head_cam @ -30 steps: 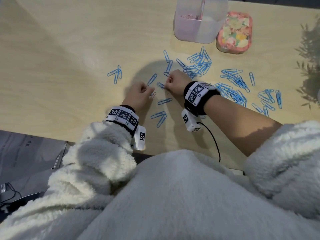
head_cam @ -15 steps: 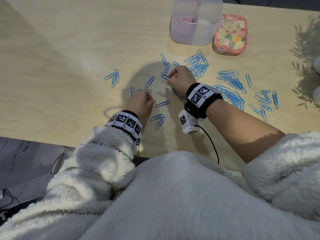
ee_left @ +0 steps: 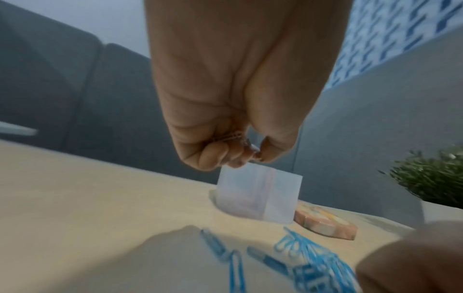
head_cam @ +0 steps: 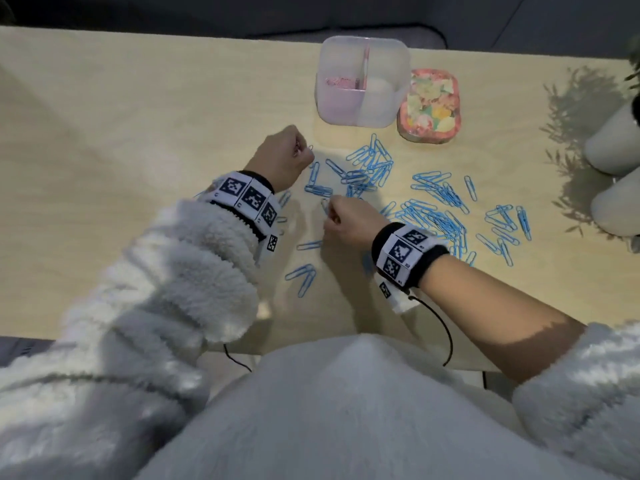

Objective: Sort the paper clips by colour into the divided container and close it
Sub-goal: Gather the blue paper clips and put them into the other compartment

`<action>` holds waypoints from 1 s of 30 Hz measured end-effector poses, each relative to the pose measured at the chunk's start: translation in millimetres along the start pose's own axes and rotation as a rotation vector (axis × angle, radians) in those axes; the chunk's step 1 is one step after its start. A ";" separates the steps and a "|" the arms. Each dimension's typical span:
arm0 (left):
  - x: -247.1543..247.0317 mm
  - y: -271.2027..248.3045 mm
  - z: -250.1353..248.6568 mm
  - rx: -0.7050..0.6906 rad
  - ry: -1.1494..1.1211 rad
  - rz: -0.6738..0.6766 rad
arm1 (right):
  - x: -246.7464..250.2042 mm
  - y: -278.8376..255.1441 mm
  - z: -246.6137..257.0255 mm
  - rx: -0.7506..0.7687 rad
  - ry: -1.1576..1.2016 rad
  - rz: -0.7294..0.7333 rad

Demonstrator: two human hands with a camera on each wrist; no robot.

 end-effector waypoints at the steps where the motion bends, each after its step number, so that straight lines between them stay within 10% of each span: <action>1: 4.6 11.6 -14.3 -0.045 0.026 -0.017 | 11.2 -4.3 -9.2 -0.017 0.053 -0.034; 18: -14.8 146.0 -100.5 -0.110 0.329 0.044 | 130.9 -14.7 -75.5 -0.141 0.324 -0.380; 30: 43.2 47.5 0.9 -0.120 -0.093 -0.196 | 199.3 114.9 -9.2 -0.055 0.180 -0.487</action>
Point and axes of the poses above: each hand's wrist, its own y-axis towards the middle knuckle, its own x-axis out of the back of the hand, z = x × y, the point moved 7 cm from there along y, towards the middle knuckle, and after that the axes turned 6 degrees about x, right-handed, at the moved point
